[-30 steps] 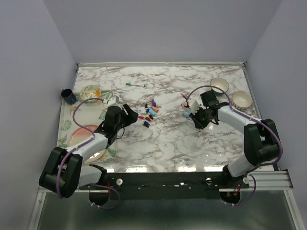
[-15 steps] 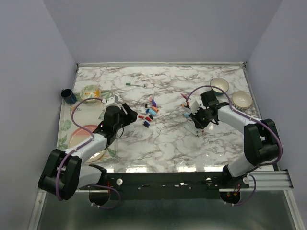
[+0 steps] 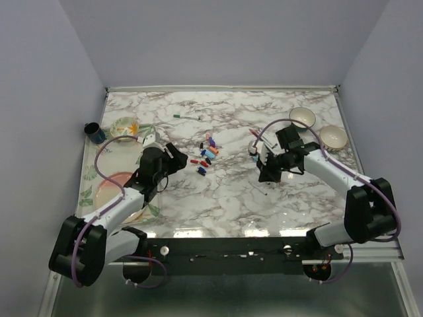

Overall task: Open the pen caps
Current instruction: Place the barrel on the table with the right arm, then grab a pen on the table with the left arm

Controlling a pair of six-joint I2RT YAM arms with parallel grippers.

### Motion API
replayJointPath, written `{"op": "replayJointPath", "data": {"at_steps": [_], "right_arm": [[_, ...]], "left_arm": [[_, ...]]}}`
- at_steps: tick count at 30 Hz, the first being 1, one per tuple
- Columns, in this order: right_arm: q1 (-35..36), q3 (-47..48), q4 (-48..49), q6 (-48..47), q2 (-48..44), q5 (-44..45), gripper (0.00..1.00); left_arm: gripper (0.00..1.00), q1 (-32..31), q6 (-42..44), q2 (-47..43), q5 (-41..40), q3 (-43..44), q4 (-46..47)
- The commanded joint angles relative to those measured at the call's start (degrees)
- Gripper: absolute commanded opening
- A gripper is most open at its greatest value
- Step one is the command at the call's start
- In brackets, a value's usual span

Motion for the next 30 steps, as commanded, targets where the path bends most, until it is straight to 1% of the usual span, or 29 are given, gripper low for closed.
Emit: {"op": "replayJointPath", "data": {"at_steps": [1,2,3,5,6,8,9,12,15,30], "right_arm": [[7.01,-0.81,-6.6,-8.17,2.31,-10.87,0.01],[8.42,-0.72,-6.16,-7.21,3.71,-10.0,0.01],[11.31,-0.98,-5.46,-6.76,4.24,-7.9,0.01],[13.79,-1.25,-2.91,-4.4,5.3,-5.34,0.01],[15.45,-1.42,-2.29,-3.69,6.35,-2.28,0.01],[16.43,-1.34,-0.71,-2.02,7.67,0.55,0.01],[16.69,-1.43,-0.36,-1.75,8.72,3.43,0.01],[17.13,-1.34,0.26,-1.22,9.96,7.66,0.01],[17.49,-1.25,0.44,-1.05,11.19,10.22,0.01],[17.66,-0.64,1.84,0.97,13.04,18.48,0.01]], "left_arm": [[0.74,0.5,1.46,-3.66,0.57,-1.08,-2.66],[0.74,0.5,1.46,-4.28,0.56,-1.17,-3.27],[0.74,0.5,1.37,-4.72,0.56,-1.26,-3.71],[0.74,0.58,1.28,-6.21,0.65,-1.26,-4.59],[0.74,0.58,1.11,-6.65,0.74,-1.35,-4.86],[0.74,0.58,1.19,-7.8,0.91,-1.26,-5.56],[0.74,0.58,1.11,-7.97,0.92,-1.26,-5.73],[0.74,0.67,1.02,-8.85,1.09,-1.26,-6.09],[0.74,0.67,1.1,-8.94,1.27,-1.17,-6.26],[0.74,0.76,1.28,-10.7,1.44,-1.26,-7.67]]}}
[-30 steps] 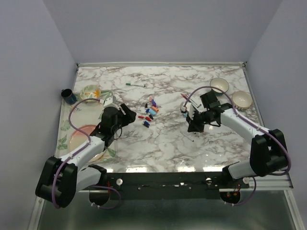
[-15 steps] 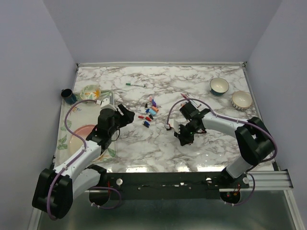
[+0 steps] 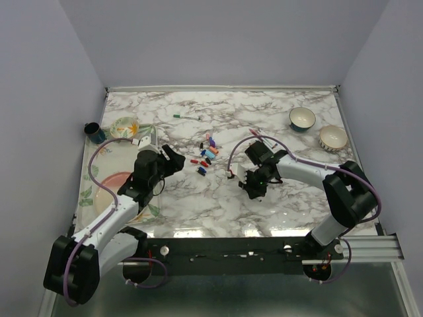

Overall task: Open the pen caps
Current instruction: Grab a pen on the table with the left arm

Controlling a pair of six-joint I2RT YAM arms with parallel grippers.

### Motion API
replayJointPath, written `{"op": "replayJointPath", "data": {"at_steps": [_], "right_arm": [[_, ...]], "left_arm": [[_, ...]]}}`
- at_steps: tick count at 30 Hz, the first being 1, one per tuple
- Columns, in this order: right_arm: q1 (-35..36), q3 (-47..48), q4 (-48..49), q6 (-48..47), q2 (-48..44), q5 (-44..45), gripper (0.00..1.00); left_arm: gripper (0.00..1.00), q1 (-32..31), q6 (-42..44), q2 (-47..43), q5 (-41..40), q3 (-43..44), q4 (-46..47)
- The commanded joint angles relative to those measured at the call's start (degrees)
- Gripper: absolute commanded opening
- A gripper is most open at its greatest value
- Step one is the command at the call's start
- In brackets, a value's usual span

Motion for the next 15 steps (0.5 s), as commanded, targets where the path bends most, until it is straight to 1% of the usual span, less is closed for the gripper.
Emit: {"op": "replayJointPath", "data": {"at_steps": [1,11,15], "right_arm": [[-0.06,-0.18,2.02,0.04,2.46,8.83,0.01],[-0.68,0.18,1.4,-0.05,1.67,9.62,0.01],[-1.73,0.35,1.23,0.04,0.35,8.92,0.01]], "left_arm": [[0.74,0.45,1.24,-1.85,0.81,-0.61,-1.0],[0.74,0.45,1.24,-3.61,0.63,-0.78,-2.23],[0.77,0.45,1.41,-3.87,0.11,-0.69,-2.67]]}}
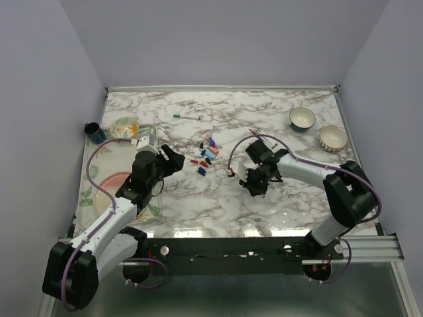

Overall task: Open the pen caps
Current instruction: Grab a pen on the table with the left arm

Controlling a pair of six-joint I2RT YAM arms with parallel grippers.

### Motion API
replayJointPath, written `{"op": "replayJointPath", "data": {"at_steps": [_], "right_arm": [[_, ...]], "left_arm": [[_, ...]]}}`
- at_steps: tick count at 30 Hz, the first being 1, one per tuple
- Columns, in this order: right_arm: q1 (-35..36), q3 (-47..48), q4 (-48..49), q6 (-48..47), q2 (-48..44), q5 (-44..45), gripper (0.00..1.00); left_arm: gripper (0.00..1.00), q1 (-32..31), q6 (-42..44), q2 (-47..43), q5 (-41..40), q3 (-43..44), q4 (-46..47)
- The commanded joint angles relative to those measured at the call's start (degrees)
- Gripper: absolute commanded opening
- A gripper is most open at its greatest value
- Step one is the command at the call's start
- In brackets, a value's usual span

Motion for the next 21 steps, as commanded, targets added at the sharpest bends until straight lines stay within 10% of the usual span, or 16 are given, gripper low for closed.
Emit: {"op": "replayJointPath", "data": {"at_steps": [1,21], "right_arm": [[-1.62,-0.24,0.86,-0.55,0.18,4.81,0.01],[-2.06,-0.41,-1.52,-3.81,-4.66,-2.57,0.06]], "left_arm": [[0.77,0.45,1.19,-1.21,0.02,-0.69,-1.58],[0.88,0.8,1.81,-0.24,-2.27,0.98,-3.78]]}}
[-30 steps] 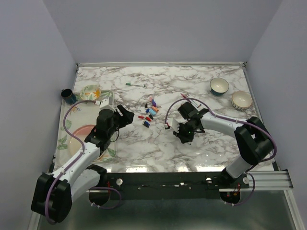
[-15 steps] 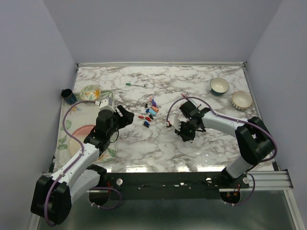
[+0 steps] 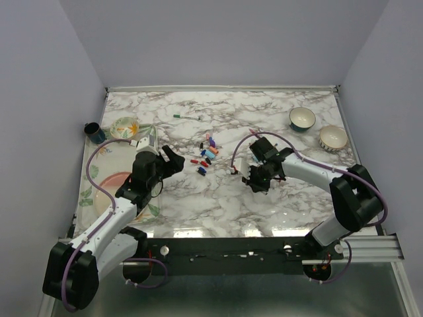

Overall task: Open the pen caps
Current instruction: Grab a pen on the table with the left arm

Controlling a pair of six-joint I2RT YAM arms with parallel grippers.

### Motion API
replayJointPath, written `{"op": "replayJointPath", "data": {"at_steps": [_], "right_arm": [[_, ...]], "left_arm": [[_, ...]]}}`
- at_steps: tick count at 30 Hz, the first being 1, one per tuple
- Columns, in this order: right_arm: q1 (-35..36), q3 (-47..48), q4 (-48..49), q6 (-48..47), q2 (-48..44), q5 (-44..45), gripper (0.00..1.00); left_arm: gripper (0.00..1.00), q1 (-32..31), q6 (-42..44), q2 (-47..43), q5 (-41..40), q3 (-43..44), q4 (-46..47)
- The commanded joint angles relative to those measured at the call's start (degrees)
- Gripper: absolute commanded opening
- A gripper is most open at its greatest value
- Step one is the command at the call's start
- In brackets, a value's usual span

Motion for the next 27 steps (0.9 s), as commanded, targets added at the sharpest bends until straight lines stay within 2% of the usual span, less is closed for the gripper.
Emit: {"op": "replayJointPath", "data": {"at_steps": [1,10,18,21,27], "right_arm": [[-0.25,-0.39,-1.06,-1.23,-1.73,-2.4,0.06],[-0.34,-0.31,-2.2,-2.46,-2.96,-5.12,0.06],[-0.34,-0.39,-2.38,-2.81,-3.49,-5.92,0.07],[-0.34,-0.22,-2.55,-2.81,-3.58,-6.18,0.07],[-0.42,-0.13,-2.73,-2.9,-4.19,-6.71,0.07]], "left_arm": [[0.88,0.43,1.04,0.2,-1.98,0.98,-1.16],[0.88,0.52,1.04,0.46,-1.98,1.15,-1.33],[0.92,0.7,1.13,0.46,-2.69,1.24,-1.95],[0.96,0.78,1.05,0.81,-2.95,1.33,-2.21],[0.99,1.13,0.43,4.5,-2.95,3.52,-2.74]]}}
